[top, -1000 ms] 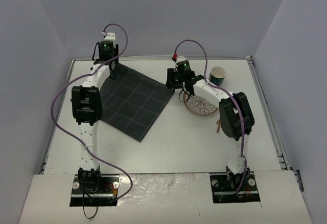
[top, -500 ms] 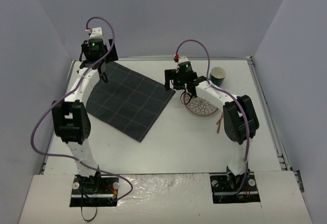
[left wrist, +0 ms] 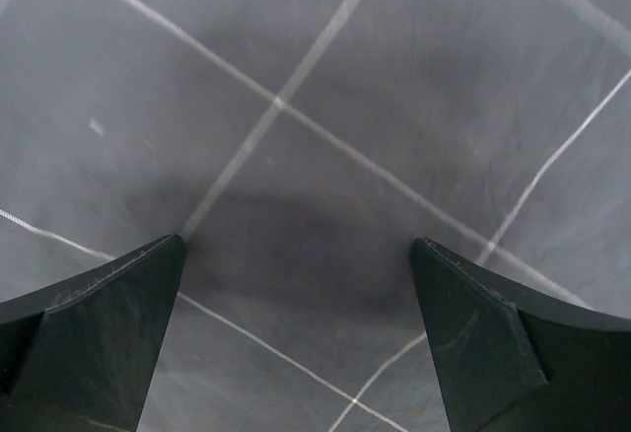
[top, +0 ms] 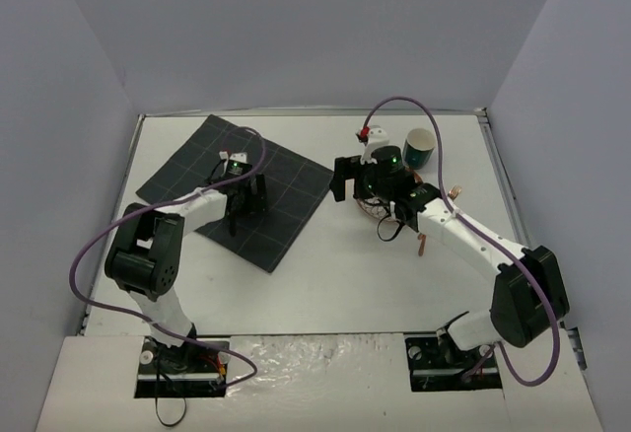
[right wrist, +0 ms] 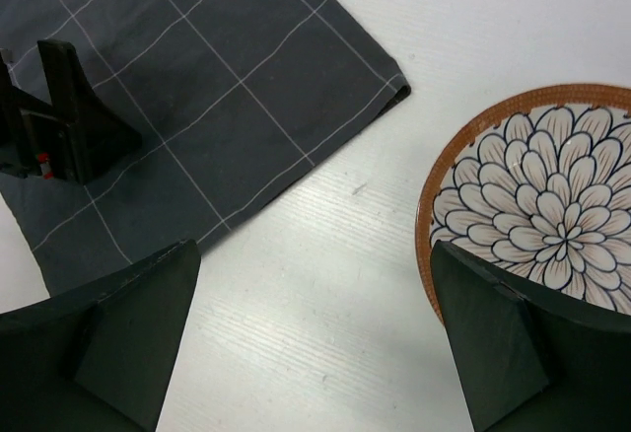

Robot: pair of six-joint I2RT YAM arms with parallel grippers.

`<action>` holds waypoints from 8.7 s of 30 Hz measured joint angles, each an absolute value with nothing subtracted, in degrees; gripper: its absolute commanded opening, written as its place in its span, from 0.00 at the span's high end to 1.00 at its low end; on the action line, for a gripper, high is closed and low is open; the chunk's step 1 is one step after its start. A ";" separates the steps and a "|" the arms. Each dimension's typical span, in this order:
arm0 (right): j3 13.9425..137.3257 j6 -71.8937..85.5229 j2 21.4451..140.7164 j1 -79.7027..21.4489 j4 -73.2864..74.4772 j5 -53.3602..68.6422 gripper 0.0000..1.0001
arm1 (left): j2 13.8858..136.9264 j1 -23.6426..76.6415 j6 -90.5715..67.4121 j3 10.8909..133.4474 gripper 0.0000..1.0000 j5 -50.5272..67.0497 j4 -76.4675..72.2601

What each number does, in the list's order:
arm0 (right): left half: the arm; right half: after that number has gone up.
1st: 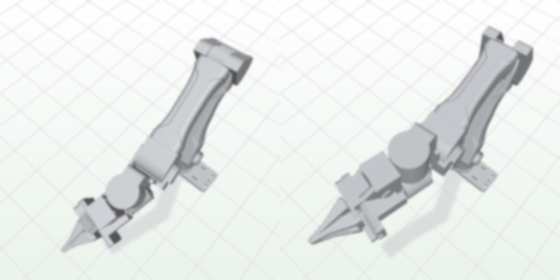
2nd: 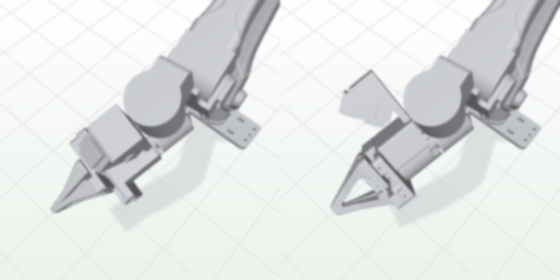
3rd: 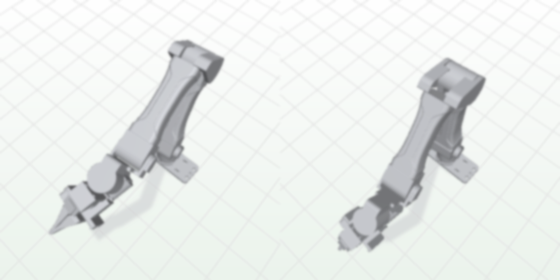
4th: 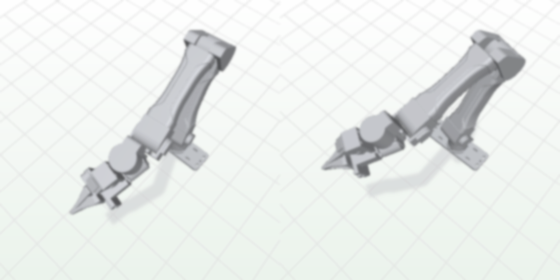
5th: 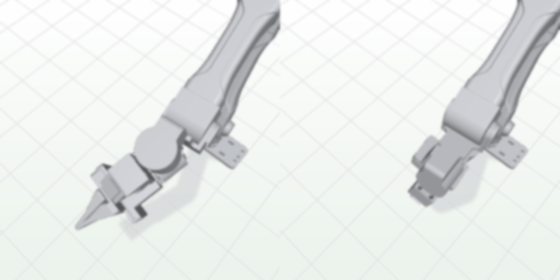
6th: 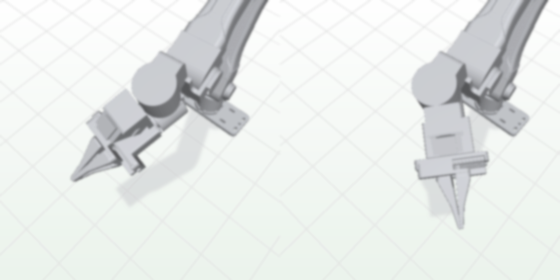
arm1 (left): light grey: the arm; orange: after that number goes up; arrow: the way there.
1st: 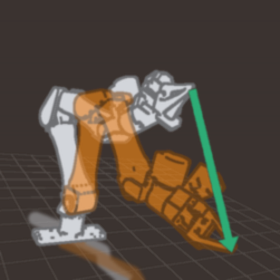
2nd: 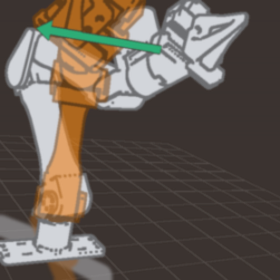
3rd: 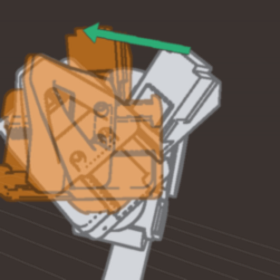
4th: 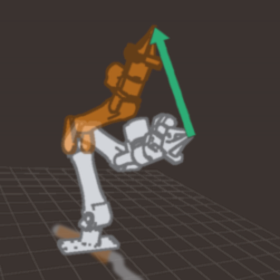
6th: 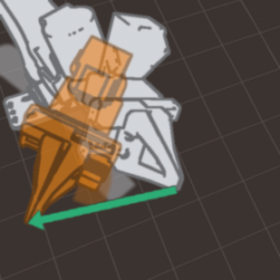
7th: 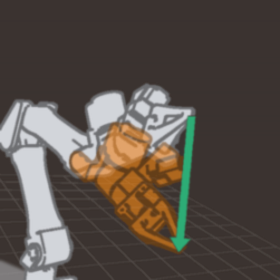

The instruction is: Set the dinner table for one person

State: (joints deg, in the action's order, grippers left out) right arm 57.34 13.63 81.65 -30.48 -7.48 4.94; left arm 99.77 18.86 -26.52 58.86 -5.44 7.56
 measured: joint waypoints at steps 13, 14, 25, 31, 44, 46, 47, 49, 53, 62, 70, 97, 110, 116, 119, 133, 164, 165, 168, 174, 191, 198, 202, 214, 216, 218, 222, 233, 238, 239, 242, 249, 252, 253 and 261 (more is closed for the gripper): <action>50.13 19.52 79.88 -30.92 -15.98 10.68 0.01 | 92.36 22.06 -30.56 49.21 0.03 -10.73 9.26; 50.13 20.42 80.67 -31.00 -17.75 11.15 0.01 | 92.04 22.06 -30.79 49.17 0.03 -11.25 10.06; 52.20 28.84 96.86 -33.56 -34.14 14.41 0.18 | 89.72 22.06 -32.12 48.94 0.03 -13.99 14.59; 54.13 31.03 105.02 -33.47 -40.76 13.41 0.19 | 88.05 22.02 -32.21 48.49 0.03 -15.18 15.09; 55.56 32.12 113.87 -32.67 -47.19 7.85 0.16 | 88.92 19.77 -34.66 46.93 0.03 -12.31 14.21; 55.51 32.12 113.89 -32.67 -47.61 6.55 0.15 | 89.12 19.11 -35.02 46.89 0.03 -11.54 13.65; 55.48 32.12 113.89 -32.67 -47.80 5.87 0.15 | 89.21 18.82 -35.17 46.89 0.03 -11.32 13.36; 55.30 32.12 113.89 -32.67 -48.03 4.55 0.15 | 89.33 18.35 -35.48 46.84 0.03 -10.96 13.01; 54.55 32.28 113.89 -32.67 -47.90 1.57 0.15 | 89.20 17.01 -36.54 46.55 0.03 -10.63 12.03; 53.85 33.14 112.47 -32.92 -44.91 -0.76 0.15 | 88.73 15.13 -37.84 46.25 0.03 -9.88 11.57; 53.32 31.45 106.71 -34.22 -38.68 -1.30 0.14 | 86.86 14.74 -38.17 45.41 0.03 -9.22 13.95; 40.40 23.73 63.08 -26.29 -16.81 1.48 0.00 | 93.73 5.69 -29.76 61.95 0.03 2.10 15.03; 35.05 27.13 61.99 -20.13 -14.79 2.88 0.00 | 101.38 3.40 -31.41 64.57 0.03 2.01 17.04; 33.33 31.96 61.90 -12.48 -14.79 5.45 0.00 | 99.22 2.54 -31.00 69.07 0.03 0.67 22.49; 32.54 34.46 62.97 -8.65 -14.83 7.49 0.00 | 94.88 2.50 -29.54 71.58 0.03 1.33 26.03; 30.85 44.37 74.46 -0.14 -18.37 13.76 0.09 | 56.79 2.50 -20.38 56.69 0.03 3.37 28.45; 30.55 50.40 87.58 -0.01 -30.77 9.79 1.00 | 54.74 2.50 -17.98 50.73 0.03 4.16 29.99; 30.54 50.21 87.03 -0.03 -30.01 9.80 1.00 | 54.74 2.50 -17.97 50.72 0.03 4.50 29.87; 30.44 49.24 84.30 -0.03 -26.93 10.17 1.00 | 54.69 2.50 -17.78 50.74 0.03 5.46 29.62; 30.42 45.53 76.45 -0.84 -16.65 12.21 1.00 | 53.88 2.50 -17.12 50.74 0.03 6.11 29.56; 63.75 45.10 94.57 -26.46 -14.23 18.07 1.00 | 52.19 2.50 -17.10 50.74 0.03 5.68 29.57; 76.06 46.98 109.99 -33.69 -18.45 19.50 1.00 | 51.34 2.50 -17.12 50.72 0.03 4.65 29.54; 80.37 47.94 116.52 -35.44 -19.39 19.92 1.00 | 51.22 2.50 -17.15 50.73 0.03 4.45 29.54; 88.33 51.15 126.10 -37.61 -21.33 18.50 1.00 | 51.22 2.50 -17.17 50.72 0.03 4.43 29.54; 90.06 51.68 127.49 -37.90 -21.70 18.36 1.00 | 51.24 2.50 -17.17 50.74 0.03 4.43 29.56; 91.14 52.29 128.45 -38.05 -21.90 18.19 1.00 | 51.26 2.50 -17.17 50.72 0.03 4.41 29.58; 92.83 53.61 130.56 -38.22 -22.35 18.24 1.00 | 51.31 2.50 -17.17 50.73 0.03 4.43 29.56; 93.67 55.29 134.59 -39.53 -22.87 18.42 1.00 | 51.37 2.50 -17.19 50.74 0.03 4.43 29.56; 94.54 56.15 135.75 -40.01 -23.38 18.85 1.00 | 51.41 2.50 -17.17 50.72 0.03 4.45 29.56; 94.62 56.24 135.79 -40.09 -23.39 18.89 1.00 | 51.42 2.50 -17.17 50.73 0.03 4.45 29.56; 94.83 56.59 135.85 -40.26 -23.41 18.96 1.00 | 51.44 2.50 -17.17 50.74 0.03 4.45 29.56; 94.85 56.90 135.87 -40.56 -23.62 18.92 1.00 | 51.55 2.50 -17.17 50.72 0.03 4.45 29.58; 94.85 56.88 136.04 -40.56 -23.59 18.92 0.99 | 51.59 2.50 -17.17 50.72 0.03 4.45 29.56; 94.85 56.88 136.17 -40.56 -23.59 18.92 0.96 | 51.59 2.50 -17.19 50.74 0.03 4.45 29.56; 95.07 56.17 136.73 -40.53 -24.29 19.02 0.50 | 51.64 2.50 -17.17 50.74 0.03 4.45 29.58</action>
State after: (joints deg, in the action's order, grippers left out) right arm 95.07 56.17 136.73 -40.53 -24.29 19.02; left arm 51.64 2.50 -17.17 50.74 4.45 29.58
